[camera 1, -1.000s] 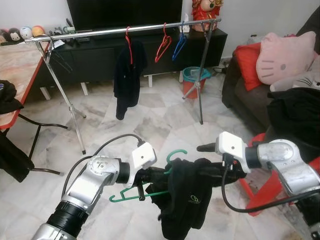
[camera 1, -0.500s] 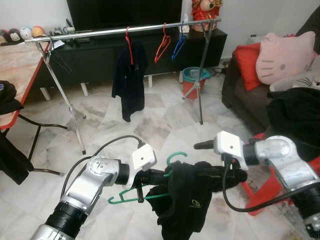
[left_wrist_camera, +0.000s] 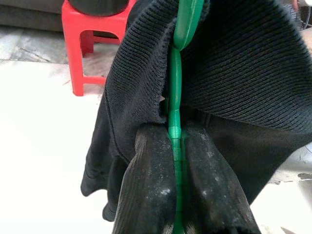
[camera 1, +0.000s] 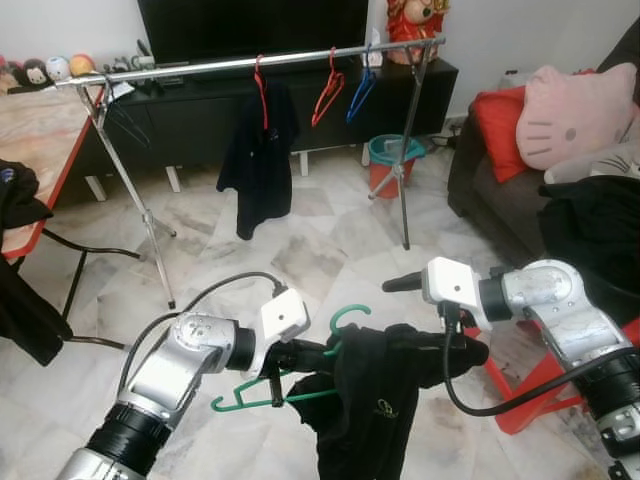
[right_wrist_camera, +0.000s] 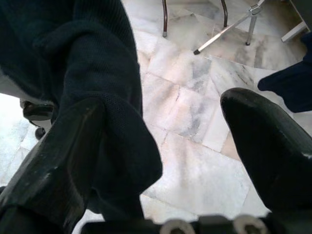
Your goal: Hang hanger
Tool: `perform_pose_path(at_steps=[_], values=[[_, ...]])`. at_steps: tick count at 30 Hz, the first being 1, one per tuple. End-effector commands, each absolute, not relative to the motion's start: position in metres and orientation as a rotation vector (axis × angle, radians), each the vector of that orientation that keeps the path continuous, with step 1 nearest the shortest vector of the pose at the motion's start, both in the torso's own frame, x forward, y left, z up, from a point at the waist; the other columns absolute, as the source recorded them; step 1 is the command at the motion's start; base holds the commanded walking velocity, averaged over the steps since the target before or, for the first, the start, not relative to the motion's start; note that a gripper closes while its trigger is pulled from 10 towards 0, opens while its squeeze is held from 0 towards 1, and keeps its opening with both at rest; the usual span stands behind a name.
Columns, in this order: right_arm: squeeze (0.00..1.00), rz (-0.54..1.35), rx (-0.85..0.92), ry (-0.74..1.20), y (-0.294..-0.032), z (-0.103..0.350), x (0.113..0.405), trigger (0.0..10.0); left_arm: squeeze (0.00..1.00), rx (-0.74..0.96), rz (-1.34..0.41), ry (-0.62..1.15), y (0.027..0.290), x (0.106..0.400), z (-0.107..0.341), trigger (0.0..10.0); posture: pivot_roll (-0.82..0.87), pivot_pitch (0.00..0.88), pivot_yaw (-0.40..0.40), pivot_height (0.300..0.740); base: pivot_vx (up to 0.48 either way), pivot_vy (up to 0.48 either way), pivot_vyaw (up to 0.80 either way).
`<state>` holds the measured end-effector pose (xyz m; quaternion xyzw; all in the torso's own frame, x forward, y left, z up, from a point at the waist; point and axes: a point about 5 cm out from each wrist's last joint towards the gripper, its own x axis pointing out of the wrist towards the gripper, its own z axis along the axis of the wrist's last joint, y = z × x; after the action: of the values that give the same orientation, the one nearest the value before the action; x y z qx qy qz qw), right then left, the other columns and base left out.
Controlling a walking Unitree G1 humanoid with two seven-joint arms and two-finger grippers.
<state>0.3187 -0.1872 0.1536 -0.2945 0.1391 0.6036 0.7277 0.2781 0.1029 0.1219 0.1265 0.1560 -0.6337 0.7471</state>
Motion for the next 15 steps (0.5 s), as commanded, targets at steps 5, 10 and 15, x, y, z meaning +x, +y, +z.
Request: perform_pose_path(at_steps=[5, 10, 15], values=[[0.00, 1.461, -0.609, 0.279, -0.180, 0.159, 0.312, 10.0, 0.00, 0.258, -1.427, 0.288, 0.097, 0.278, 0.134, 10.0, 0.09, 0.009, 0.040, 0.740, 0.000, 0.000, 0.00], [0.00, 1.535, -0.578, 0.289, -0.177, 0.157, 0.308, 10.0, 0.00, 0.261, -1.428, 0.290, 0.097, 0.278, 0.135, 10.0, 0.10, 0.009, 0.039, 0.740, 0.000, 0.000, 0.00], [0.00, 1.533, -0.593, 0.339, -0.178, 0.149, 0.308, 10.0, 0.00, 0.261, -1.425, 0.287, 0.097, 0.278, 0.136, 10.0, 0.10, 0.011, 0.036, 0.740, 0.000, 0.000, 0.00]])
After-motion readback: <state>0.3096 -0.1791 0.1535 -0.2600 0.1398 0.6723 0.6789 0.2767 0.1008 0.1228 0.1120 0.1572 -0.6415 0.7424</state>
